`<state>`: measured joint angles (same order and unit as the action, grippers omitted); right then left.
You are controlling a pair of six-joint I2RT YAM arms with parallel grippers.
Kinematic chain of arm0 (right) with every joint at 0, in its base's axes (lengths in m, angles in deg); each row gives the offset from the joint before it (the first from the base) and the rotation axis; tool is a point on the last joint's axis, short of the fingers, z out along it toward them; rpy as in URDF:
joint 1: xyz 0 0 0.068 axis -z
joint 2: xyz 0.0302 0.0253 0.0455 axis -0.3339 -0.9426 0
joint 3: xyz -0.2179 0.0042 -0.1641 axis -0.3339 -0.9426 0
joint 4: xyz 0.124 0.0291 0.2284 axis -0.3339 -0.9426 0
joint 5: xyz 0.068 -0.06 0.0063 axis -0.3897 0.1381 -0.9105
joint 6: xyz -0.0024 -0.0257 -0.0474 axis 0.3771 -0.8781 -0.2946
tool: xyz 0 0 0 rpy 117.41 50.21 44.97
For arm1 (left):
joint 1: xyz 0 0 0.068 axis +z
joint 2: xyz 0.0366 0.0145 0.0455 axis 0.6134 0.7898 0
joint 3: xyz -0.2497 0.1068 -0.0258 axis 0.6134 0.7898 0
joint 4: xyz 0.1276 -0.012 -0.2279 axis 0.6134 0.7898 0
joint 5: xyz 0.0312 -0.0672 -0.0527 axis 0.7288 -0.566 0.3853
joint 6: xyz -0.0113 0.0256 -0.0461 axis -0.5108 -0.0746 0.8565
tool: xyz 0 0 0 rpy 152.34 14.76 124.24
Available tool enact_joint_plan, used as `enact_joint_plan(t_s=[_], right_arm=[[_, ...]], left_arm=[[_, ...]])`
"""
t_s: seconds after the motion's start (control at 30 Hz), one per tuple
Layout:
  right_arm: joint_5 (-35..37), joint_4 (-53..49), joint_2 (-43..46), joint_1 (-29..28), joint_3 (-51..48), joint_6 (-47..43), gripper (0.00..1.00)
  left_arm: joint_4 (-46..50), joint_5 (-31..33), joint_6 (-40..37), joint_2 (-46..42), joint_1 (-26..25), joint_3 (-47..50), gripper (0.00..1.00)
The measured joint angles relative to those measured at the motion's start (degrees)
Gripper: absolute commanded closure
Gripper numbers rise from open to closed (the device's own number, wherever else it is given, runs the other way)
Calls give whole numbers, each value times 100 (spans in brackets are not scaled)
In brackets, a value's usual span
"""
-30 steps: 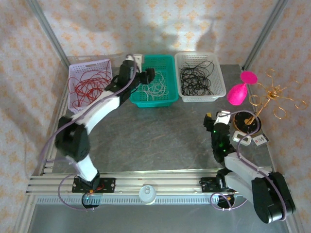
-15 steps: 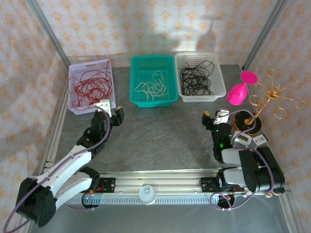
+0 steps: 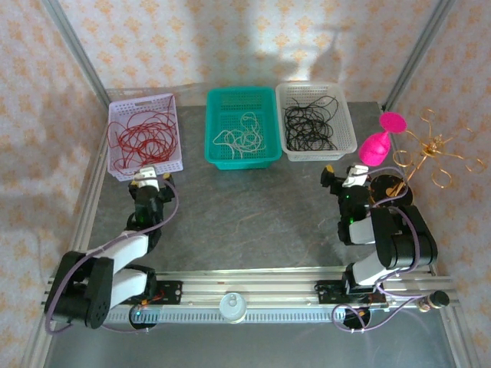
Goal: Untangle the cables
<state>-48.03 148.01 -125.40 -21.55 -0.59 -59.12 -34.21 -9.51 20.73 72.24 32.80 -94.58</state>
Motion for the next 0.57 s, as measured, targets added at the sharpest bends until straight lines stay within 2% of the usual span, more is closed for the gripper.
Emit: enact_joint_plan(t_s=[0.07,0.17,0.3,0.57], right_arm=[[-2,-28,0,0,13,44,0],[-2,-94,0,0,13,66,0],[-2,-114,0,0,13,87,0],[-46,-195,0,39,17,131,0]], left_arm=[[-1032,-317,-70,468,258,409,1],[-2168,-745,-63,1257,522,612,1],[-3383,-1163,-68,2048,570,614,1],[-3569,-1364,-57,2135,660,249,1]])
